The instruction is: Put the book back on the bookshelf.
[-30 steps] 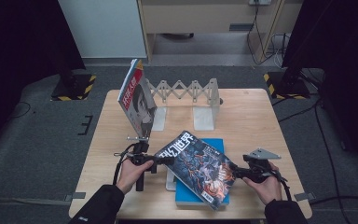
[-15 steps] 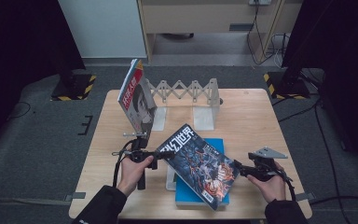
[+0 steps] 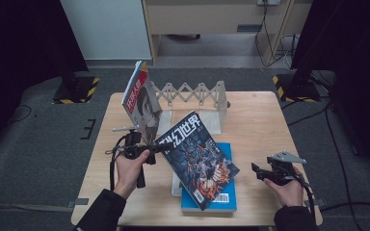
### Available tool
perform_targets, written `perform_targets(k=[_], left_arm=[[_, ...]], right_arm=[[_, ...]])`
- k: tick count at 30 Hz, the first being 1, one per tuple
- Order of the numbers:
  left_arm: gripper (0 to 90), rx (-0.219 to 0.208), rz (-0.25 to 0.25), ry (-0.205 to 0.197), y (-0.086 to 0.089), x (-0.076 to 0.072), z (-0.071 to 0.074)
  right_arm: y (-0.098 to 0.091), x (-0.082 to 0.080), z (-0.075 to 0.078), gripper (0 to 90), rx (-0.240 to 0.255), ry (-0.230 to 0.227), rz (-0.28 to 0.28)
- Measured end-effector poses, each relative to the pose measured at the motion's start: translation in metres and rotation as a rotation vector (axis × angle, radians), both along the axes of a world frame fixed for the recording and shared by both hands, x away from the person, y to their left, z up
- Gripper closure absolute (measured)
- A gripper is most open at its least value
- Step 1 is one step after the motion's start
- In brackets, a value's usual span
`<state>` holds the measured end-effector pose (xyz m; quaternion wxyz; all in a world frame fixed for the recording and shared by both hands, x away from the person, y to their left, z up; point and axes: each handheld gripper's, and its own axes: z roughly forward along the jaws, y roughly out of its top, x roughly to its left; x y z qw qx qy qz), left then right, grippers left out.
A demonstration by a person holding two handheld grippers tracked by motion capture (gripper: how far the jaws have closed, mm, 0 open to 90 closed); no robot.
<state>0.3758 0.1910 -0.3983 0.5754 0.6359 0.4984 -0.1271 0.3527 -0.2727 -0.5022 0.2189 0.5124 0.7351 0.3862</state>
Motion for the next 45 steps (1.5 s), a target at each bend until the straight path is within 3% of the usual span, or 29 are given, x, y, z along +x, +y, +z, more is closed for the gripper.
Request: perform_targets(k=[9, 16, 20, 25, 33, 38, 45], left_arm=[[81.7, 0.018, 0.053, -0.108, 0.011, -0.001, 0.037], [81.8, 0.120, 0.098, -0.229, 0.007, 0.000, 0.073], [81.8, 0.160, 0.151, -0.275, 0.012, -0.003, 0.091], [81.8, 0.197, 0.220, -0.304, 0.024, -0.003, 0.104], [81.8, 0.317, 0.338, -0.340, 0.037, 0.005, 0.113], [81.8, 0.380, 0.395, -0.359, 0.037, 0.016, 0.118], [81.8, 0.430, 0.486, -0.378, 0.032, 0.037, 0.123]], right_arm=[[-0.003, 0.001, -0.001, 28.7, -0.017, 0.008, -0.006], [-0.007, 0.001, -0.002, 28.9, -0.027, 0.008, -0.013], [-0.010, 0.002, -0.002, 28.9, -0.029, 0.005, -0.021], [-0.011, 0.001, -0.003, 28.9, -0.030, 0.008, -0.025], [-0.011, 0.002, -0.004, 29.1, -0.037, 0.009, -0.022], [-0.011, 0.003, -0.005, 29.2, -0.042, 0.015, -0.020], [-0.011, 0.003, -0.005, 29.4, -0.041, 0.018, -0.014]])
